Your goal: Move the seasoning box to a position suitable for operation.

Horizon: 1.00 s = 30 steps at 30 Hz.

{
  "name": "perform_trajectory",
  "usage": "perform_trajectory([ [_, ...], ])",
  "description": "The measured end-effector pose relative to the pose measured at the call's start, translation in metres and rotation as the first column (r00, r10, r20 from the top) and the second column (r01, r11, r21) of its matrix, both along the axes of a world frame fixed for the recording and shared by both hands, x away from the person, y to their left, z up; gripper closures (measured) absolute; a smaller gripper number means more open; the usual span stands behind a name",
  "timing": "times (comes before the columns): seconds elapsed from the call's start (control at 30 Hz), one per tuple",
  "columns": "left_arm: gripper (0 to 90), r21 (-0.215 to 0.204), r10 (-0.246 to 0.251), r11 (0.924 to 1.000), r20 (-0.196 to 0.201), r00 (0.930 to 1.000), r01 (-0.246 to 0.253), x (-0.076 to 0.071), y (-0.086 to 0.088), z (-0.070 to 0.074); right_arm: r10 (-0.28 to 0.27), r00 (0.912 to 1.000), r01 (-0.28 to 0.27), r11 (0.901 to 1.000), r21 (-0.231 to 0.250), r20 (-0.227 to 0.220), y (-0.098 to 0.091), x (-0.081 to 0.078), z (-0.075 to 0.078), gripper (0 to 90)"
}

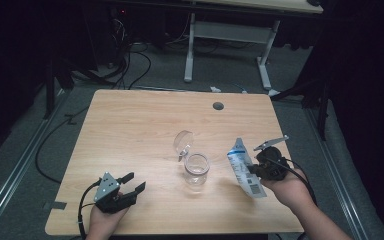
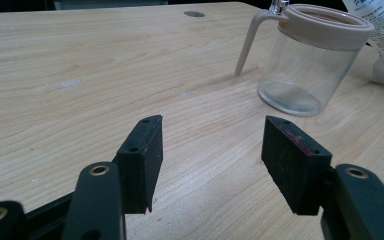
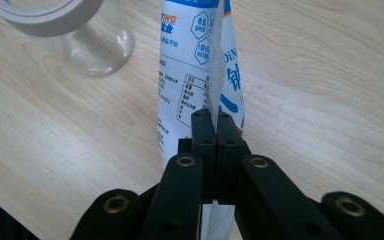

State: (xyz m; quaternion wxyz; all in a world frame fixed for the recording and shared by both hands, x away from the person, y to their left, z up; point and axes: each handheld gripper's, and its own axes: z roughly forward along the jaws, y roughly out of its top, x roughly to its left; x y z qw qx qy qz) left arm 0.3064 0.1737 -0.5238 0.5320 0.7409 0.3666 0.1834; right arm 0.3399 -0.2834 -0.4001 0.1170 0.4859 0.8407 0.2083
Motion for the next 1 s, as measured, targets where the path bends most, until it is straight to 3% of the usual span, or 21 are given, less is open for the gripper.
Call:
perform_trajectory([
  [0.57, 42.0, -0.004, -0.001, 1.0000, 0.000, 1.0000, 0.001, 0.000, 0.001, 0.000, 0.023, 0.9966, -0.027, 0.9985, -0.048, -0.079, 0.002, 0.005, 0.010, 90.0],
  [1.0, 41.8, -0.007, -0.004, 1.0000, -0.006, 1.0000, 0.004, 0.001, 0.000, -0.001, 0.052, 0.9888, -0.064, 0.9946, -0.082, -0.140, 0.007, 0.009, 0.013, 90.0],
])
